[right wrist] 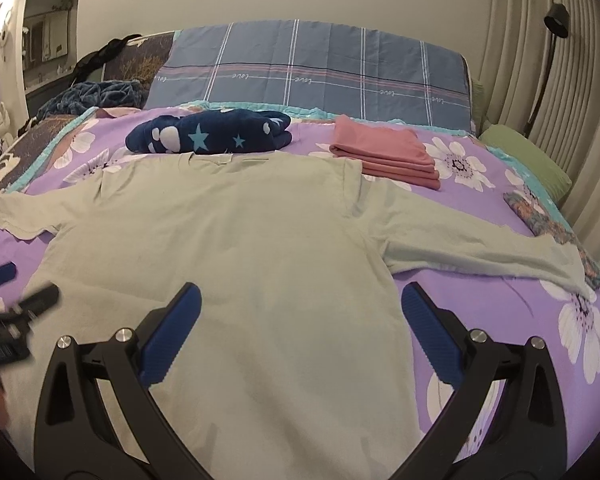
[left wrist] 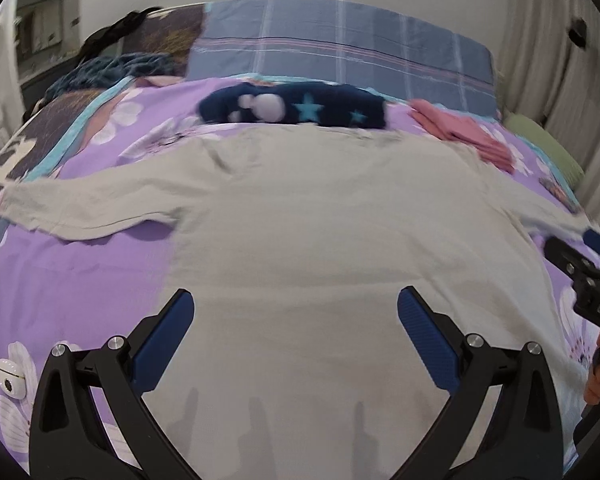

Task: Fold small clothes
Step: 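Grasp the grey shirt's sleeve cuff with the left gripper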

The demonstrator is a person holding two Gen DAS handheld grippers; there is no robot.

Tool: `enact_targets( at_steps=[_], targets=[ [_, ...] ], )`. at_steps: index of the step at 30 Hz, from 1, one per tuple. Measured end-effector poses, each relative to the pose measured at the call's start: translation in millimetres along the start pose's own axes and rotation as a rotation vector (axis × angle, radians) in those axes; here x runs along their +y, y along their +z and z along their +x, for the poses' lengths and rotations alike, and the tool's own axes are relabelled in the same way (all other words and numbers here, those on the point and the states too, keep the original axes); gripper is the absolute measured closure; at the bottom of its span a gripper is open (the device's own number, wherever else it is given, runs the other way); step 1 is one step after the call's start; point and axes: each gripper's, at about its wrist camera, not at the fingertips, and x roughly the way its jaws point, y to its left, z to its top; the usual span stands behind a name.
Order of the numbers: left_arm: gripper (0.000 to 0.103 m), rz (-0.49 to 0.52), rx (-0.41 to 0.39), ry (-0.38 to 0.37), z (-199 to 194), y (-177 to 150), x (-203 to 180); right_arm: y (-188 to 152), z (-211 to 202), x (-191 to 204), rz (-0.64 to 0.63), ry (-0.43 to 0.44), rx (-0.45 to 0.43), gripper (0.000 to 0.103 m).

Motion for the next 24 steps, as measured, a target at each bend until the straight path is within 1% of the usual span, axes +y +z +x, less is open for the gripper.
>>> enact_targets(
  at_steps=[3,5,6,7,8,9,10,11,12,16,18,21,24],
  targets=[
    [0.001,-0.049,-0.021,0.022,1,5,33,5,9,5,-0.028,-0.003,0.013,0.002],
    [0.003,-0.1,-0.03,0.07,2,7,68,8,13,6,-0.04,-0.004,0.018,0.002],
    [0.006,-0.129,-0.032,0.091,3,9,82,10,16,6,-0.046,-0.011,0.017,0.002],
    [0.012,-0.174,-0.032,0.123,4,10,104,11,19,5,-0.049,-0.019,0.016,0.002],
    [0.014,-0.219,-0.029,0.152,5,11,125,12,23,5,-0.052,-0.027,0.019,0.002],
    [0.02,-0.265,-0.029,0.175,6,11,145,13,26,3,-0.053,-0.03,0.023,0.002],
    [0.026,-0.327,-0.031,0.197,7,11,173,15,29,2,-0.052,-0.033,0.028,0.002],
    [0.029,-0.38,-0.028,0.217,9,11,196,16,33,2,-0.05,-0.036,0.034,0.002],
    [0.03,-0.432,-0.026,0.233,11,11,218,17,35,2,-0.049,-0.036,0.038,0.002],
    [0.03,-0.59,-0.032,0.253,23,11,287,20,46,5,-0.053,-0.032,0.052,0.002],
    [0.03,-0.632,-0.036,0.267,35,15,311,21,50,10,-0.062,-0.027,0.056,0.002],
    [0.03,-0.7,-0.021,0.322,58,24,347,23,55,18,-0.09,-0.027,0.055,0.002],
    [0.03,-0.725,-0.034,0.357,71,33,367,26,59,26,-0.121,-0.03,0.047,0.002]
  ],
)
